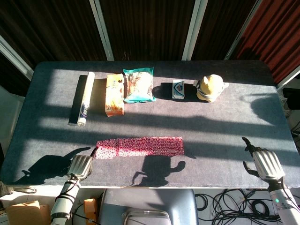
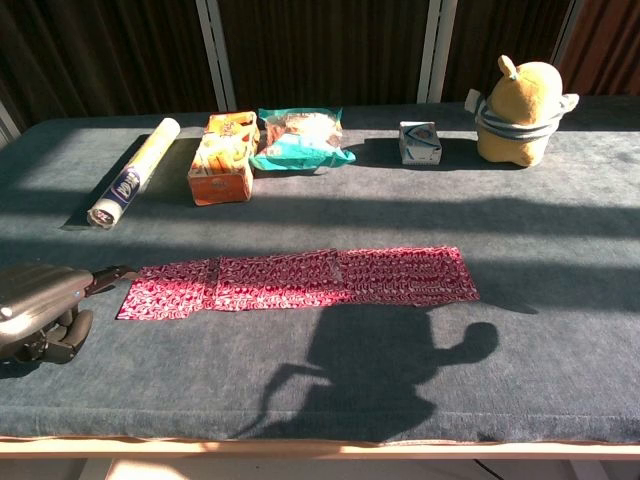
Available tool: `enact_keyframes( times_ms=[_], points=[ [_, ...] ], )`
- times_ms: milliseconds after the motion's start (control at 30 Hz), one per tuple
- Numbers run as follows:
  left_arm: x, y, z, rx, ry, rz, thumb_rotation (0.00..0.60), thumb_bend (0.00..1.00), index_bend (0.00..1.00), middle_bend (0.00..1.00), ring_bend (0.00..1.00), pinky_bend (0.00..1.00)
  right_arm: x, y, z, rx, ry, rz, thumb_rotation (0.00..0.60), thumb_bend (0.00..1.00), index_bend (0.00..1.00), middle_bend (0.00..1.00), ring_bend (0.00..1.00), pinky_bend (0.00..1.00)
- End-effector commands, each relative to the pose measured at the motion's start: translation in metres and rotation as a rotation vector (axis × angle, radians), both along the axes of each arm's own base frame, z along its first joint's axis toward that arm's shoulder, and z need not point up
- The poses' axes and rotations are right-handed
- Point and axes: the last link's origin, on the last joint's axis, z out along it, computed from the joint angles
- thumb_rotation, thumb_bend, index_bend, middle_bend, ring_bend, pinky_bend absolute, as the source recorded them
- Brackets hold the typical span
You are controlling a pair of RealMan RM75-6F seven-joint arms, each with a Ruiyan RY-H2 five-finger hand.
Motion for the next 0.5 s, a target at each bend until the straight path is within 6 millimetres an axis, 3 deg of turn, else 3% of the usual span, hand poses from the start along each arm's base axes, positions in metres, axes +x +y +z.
enact_keyframes(
  times_ms=[33, 233, 500],
  points=[
    [0.0046, 0.0043, -0.0055, -0.007, 0.004, 0.000, 0.600, 0.94, 0.10, 1.00, 1.00, 1.00, -0.0008, -0.0007, 0.0004, -0.001, 0.001, -0.005, 0.600, 0.35, 0.00, 0.35, 0.39, 0.49],
    [0.0059, 0.0058, -0.0102, -0.020, 0.024, 0.003, 0.600, 0.93, 0.11, 1.00, 1.00, 1.00, -0.0002, -0.0004, -0.0006, 0.005, -0.001, -0.007, 0.600, 0.35, 0.00, 0.35, 0.39, 0.49],
    [0.0036, 0.0045, -0.0111, -0.034, 0.045, 0.006, 0.600, 0.94, 0.21, 1.00, 1.00, 1.00, -0.0009, -0.0004, -0.0002, 0.002, 0.000, -0.014, 0.600, 0.35, 0.00, 0.35, 0.39, 0.49]
  ],
)
